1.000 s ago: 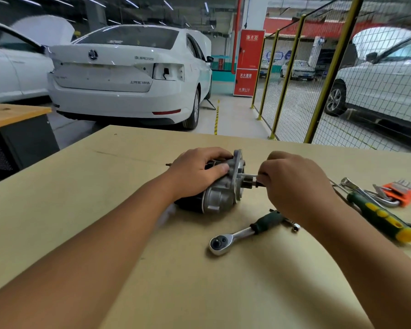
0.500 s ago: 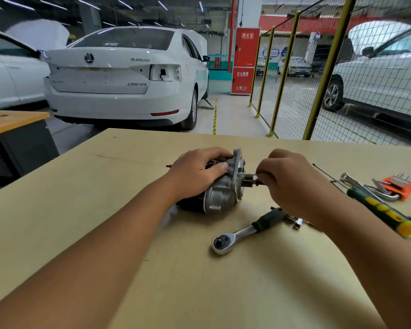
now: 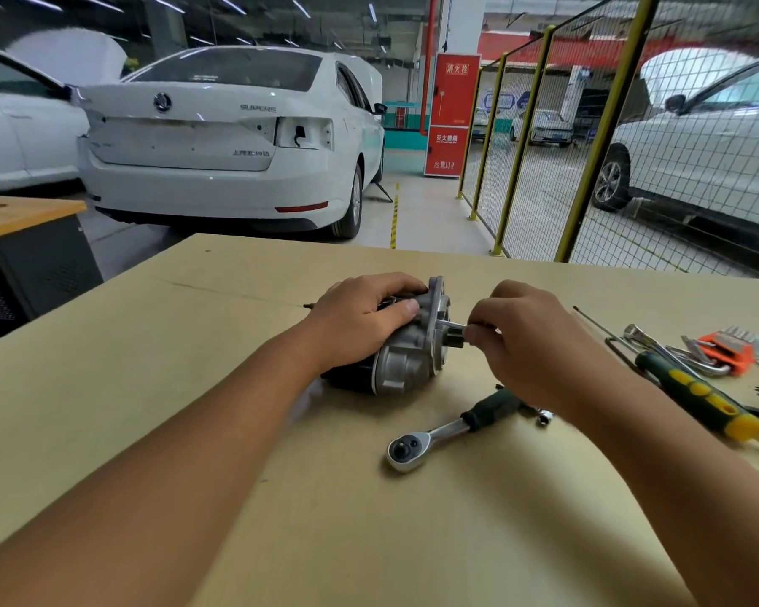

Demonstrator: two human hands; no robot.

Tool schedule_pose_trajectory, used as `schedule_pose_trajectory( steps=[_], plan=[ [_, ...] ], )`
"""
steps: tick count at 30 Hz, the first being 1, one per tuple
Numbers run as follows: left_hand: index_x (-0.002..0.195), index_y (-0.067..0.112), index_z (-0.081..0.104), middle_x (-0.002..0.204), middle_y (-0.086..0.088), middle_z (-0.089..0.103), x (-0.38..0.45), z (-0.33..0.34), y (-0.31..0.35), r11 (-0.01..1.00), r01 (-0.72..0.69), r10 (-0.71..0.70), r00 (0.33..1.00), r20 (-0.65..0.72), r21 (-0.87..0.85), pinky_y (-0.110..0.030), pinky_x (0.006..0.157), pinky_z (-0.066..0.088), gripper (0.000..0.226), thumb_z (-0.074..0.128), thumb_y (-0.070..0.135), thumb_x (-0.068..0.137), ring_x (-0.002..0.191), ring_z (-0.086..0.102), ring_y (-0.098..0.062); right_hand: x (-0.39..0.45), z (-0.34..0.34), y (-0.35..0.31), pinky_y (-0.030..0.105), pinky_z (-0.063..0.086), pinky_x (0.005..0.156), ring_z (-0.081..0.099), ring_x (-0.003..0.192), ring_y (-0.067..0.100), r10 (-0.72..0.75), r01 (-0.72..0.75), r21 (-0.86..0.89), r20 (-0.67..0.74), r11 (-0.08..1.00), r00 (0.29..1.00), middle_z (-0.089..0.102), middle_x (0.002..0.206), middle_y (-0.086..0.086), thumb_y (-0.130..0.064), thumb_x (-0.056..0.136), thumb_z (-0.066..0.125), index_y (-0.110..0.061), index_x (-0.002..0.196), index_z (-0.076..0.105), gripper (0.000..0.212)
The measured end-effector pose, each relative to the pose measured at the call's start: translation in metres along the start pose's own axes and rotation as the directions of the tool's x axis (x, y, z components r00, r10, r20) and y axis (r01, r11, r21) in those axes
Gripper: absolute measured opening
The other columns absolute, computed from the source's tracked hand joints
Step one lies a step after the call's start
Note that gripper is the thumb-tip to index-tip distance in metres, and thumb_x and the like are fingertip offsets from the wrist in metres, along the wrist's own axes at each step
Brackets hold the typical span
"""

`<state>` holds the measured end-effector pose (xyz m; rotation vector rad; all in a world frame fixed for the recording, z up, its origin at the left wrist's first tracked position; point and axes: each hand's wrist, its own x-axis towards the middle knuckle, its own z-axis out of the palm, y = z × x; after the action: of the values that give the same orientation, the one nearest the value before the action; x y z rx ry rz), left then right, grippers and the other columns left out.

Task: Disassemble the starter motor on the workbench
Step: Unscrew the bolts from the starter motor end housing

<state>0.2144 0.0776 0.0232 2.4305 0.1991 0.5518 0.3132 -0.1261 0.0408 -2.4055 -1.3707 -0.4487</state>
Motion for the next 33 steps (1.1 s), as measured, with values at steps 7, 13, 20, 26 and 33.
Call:
schedule_pose_trajectory(
  steps=[7,13,20,26,33],
  plan=[
    [0.129,0.036,0.067,0.121,0.017,0.07,-0.001,-0.001,0.0,1.0,-0.008,0.008,1.0,0.009,0.022,-0.044,0.104,0.048,0.045,0.055,0.046,0.087,0.116,0.063,-0.013,-0.001,0.001,-0.007,0.038,0.031,0.081,0.059,0.081,0.017,0.02,-0.056,-0.273,-0.132,0.96,0.991,0.059,0.093,-0.013,-0.044,0.095,0.062,-0.032,0.088,0.07,0.016],
    [0.129,0.036,0.067,0.121,0.017,0.07,0.0,0.0,-0.001,1.0,-0.006,0.006,1.0,0.009,0.004,-0.045,0.104,0.048,0.044,0.053,0.047,0.088,0.117,0.063,-0.013,-0.001,-0.001,-0.004,0.037,0.05,0.067,0.057,0.077,0.024,-0.012,0.013,0.016,-0.061,1.0,0.998,0.061,0.086,-0.001,-0.03,0.095,0.067,-0.019,0.091,0.068,0.012],
    [0.128,0.035,0.068,0.122,0.015,0.071,0.001,0.0,0.001,1.0,-0.006,0.006,1.0,-0.009,0.007,-0.045,0.104,0.048,0.044,0.053,0.047,0.088,0.117,0.063,-0.014,0.002,0.004,-0.003,0.04,0.048,0.077,0.06,0.083,0.028,-0.019,0.014,-0.063,-0.077,0.998,0.997,0.059,0.093,0.0,-0.026,0.1,0.057,-0.016,0.097,0.074,0.02],
    [0.131,0.035,0.066,0.124,0.015,0.07,0.0,-0.001,0.0,1.0,-0.007,0.006,1.0,0.012,0.02,-0.044,0.106,0.048,0.049,0.056,0.047,0.085,0.118,0.063,-0.013,-0.002,0.001,-0.009,0.039,0.034,0.078,0.058,0.087,0.022,-0.008,-0.044,-0.324,-0.157,0.945,0.988,0.06,0.093,-0.013,-0.047,0.094,0.061,-0.032,0.09,0.062,0.015],
    [0.126,0.036,0.068,0.12,0.017,0.071,0.0,0.001,-0.001,1.0,-0.004,0.004,1.0,-0.009,-0.005,-0.045,0.103,0.048,0.041,0.052,0.045,0.09,0.116,0.063,-0.012,0.001,0.001,-0.008,0.043,0.051,0.071,0.056,0.08,0.029,-0.003,0.003,-0.024,0.008,1.0,1.0,0.057,0.091,0.005,-0.026,0.103,0.052,-0.013,0.1,0.069,0.022]
  ],
)
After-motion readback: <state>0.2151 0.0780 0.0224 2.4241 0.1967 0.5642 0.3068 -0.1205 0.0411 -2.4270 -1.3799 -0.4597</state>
